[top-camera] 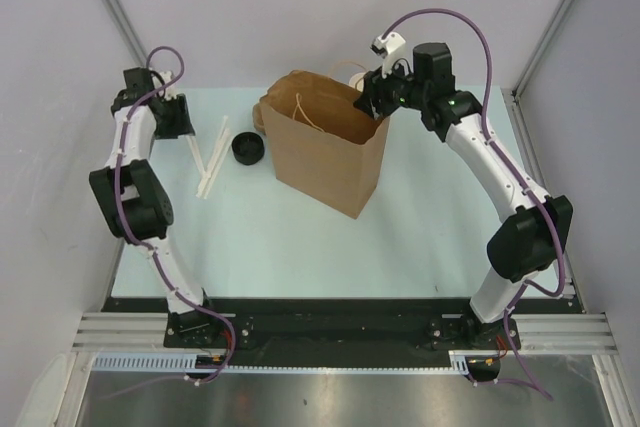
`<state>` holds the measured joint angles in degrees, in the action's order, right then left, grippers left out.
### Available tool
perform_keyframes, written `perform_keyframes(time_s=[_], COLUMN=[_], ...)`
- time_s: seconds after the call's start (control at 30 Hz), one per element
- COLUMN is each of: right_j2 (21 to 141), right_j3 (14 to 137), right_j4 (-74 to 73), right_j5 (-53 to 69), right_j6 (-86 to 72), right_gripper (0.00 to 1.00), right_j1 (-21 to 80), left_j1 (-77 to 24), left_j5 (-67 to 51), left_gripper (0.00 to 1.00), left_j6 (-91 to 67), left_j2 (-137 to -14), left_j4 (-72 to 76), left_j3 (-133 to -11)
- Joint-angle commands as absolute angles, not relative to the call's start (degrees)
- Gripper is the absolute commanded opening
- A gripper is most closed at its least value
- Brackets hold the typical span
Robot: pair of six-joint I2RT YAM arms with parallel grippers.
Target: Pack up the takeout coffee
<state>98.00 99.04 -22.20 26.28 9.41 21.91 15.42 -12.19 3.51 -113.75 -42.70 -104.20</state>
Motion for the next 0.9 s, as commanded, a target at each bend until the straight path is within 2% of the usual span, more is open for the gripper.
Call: perform_keyframes(time_s=[0.0,0.07,0.2,0.43,0.6,0.87], right_j2=[96.8,96.7,96.7,96.9,96.8,96.2], right_j3=[103.4,103.9,105.3,107.9,109.2,109.8], right_j4=[-22.2,-22.8,-24.3,-26.6,-28.5,-29.8], right_j5=[24.4,24.0,23.4,21.1,19.1,17.1], right_j6=[9.5,9.8,10.6,13.2,14.6,15.6], right_gripper=[0.54,0.56,0.59,0.61,0.61,0.63], right_j1=[22.5,22.7,22.8,22.8,22.4,22.1], left_j1=[15.5,15.7,16.0,15.9,16.0,16.0], left_j5=[-8.9,-8.5,-8.3,-7.3,-4.5,-3.7], left_gripper=[0.52,0.45,0.41,0.39,0.33,0.32], left_j6=[4.0,3.8,3.2,3.7,3.3,3.9], left_j2=[-117.6,-119.9,-124.7,-131.9,-136.0,-139.5], left_j4=[-38.5,-38.4,-38.1,-37.7,-37.4,-37.4], left_j3=[-106.6,-108.3,-113.1,-119.5,-122.7,-125.2])
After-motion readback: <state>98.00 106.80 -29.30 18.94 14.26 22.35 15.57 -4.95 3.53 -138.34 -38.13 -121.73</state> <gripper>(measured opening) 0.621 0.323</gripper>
